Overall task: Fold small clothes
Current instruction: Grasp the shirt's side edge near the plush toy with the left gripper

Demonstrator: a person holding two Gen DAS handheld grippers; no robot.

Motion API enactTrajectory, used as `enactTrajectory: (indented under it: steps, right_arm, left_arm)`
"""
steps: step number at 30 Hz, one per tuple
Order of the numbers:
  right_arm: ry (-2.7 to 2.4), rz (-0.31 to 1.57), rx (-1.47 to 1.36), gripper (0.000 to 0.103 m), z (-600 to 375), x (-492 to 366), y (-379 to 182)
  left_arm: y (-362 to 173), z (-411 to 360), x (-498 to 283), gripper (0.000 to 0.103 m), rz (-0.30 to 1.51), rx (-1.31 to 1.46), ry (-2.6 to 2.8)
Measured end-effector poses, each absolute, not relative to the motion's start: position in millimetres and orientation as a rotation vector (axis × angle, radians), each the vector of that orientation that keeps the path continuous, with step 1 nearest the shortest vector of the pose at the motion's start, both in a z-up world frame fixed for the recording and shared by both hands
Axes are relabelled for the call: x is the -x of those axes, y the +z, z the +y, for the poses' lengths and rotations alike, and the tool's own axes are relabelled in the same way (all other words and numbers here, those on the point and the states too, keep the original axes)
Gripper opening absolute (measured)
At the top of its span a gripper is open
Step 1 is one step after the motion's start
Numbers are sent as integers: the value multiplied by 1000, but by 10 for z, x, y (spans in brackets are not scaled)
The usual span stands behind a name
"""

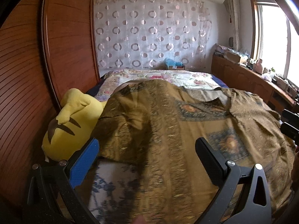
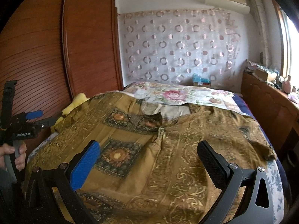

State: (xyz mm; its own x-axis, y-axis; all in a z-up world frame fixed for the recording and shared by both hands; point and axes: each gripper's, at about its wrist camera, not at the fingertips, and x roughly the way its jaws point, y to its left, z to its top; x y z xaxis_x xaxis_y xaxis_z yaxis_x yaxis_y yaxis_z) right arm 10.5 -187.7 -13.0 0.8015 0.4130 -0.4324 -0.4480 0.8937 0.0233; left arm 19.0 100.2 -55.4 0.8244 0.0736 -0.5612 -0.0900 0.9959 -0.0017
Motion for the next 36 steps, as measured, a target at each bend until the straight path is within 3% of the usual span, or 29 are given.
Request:
enactTrajectory:
  steps: [8, 23, 28, 30, 36]
  right_arm:
    - [543, 498, 121, 103, -1745, -316, -134]
    - [680, 586, 173, 103, -1688, -381, -79]
    - [679, 598, 168, 103, -1774, -327, -39]
    - [676, 600, 162, 103, -1787, -314, -38]
    - [662, 597, 141, 103, -1853, -288, -44]
  left_arm:
    - [-751, 1416, -397, 97, 668, 49, 98]
    - [-1102, 1801, -724, 51, 841, 97, 71]
    - [-1118, 1783, -724, 13, 847, 97, 48]
    - [-1077, 1763, -714, 8, 834, 88, 49]
    - [-788, 1658, -719, 5, 761, 79, 25]
